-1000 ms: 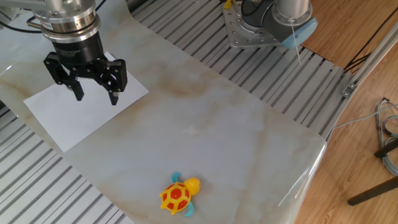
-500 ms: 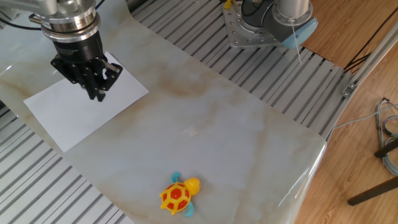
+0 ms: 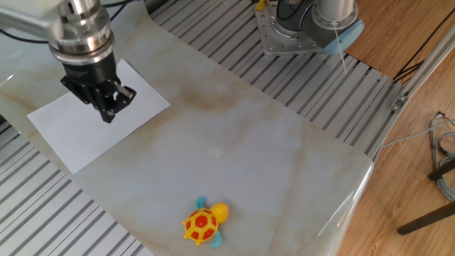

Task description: Flip over and spread out the paper that is laid flat on the table

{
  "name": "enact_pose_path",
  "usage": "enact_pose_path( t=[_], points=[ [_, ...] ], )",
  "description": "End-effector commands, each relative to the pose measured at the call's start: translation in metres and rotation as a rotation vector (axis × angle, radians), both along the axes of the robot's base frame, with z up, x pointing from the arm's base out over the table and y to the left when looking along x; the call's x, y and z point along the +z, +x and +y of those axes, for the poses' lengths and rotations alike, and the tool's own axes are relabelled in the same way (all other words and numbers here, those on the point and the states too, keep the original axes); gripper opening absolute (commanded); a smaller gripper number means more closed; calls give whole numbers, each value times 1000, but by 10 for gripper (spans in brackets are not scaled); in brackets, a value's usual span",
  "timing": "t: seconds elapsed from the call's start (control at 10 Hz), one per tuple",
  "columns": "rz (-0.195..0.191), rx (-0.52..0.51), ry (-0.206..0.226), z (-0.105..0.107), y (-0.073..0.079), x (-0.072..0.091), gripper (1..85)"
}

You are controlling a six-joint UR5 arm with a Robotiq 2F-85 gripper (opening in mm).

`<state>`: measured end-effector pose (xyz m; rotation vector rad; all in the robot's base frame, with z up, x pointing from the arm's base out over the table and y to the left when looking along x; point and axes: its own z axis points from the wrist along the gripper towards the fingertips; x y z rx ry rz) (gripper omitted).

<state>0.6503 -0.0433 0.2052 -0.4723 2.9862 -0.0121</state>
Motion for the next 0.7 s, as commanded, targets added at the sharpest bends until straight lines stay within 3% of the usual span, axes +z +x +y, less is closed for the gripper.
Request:
enact_pose_path(
  t=[0.0, 0.1, 0.3, 0.6],
  points=[
    [24, -31, -57, -15, -3, -12, 10],
    [33, -56, -80, -22, -6, -12, 10],
    [39, -71, -60, -22, -3, -30, 10],
    [40, -69, -37, -15, -2, -30, 10]
  ],
)
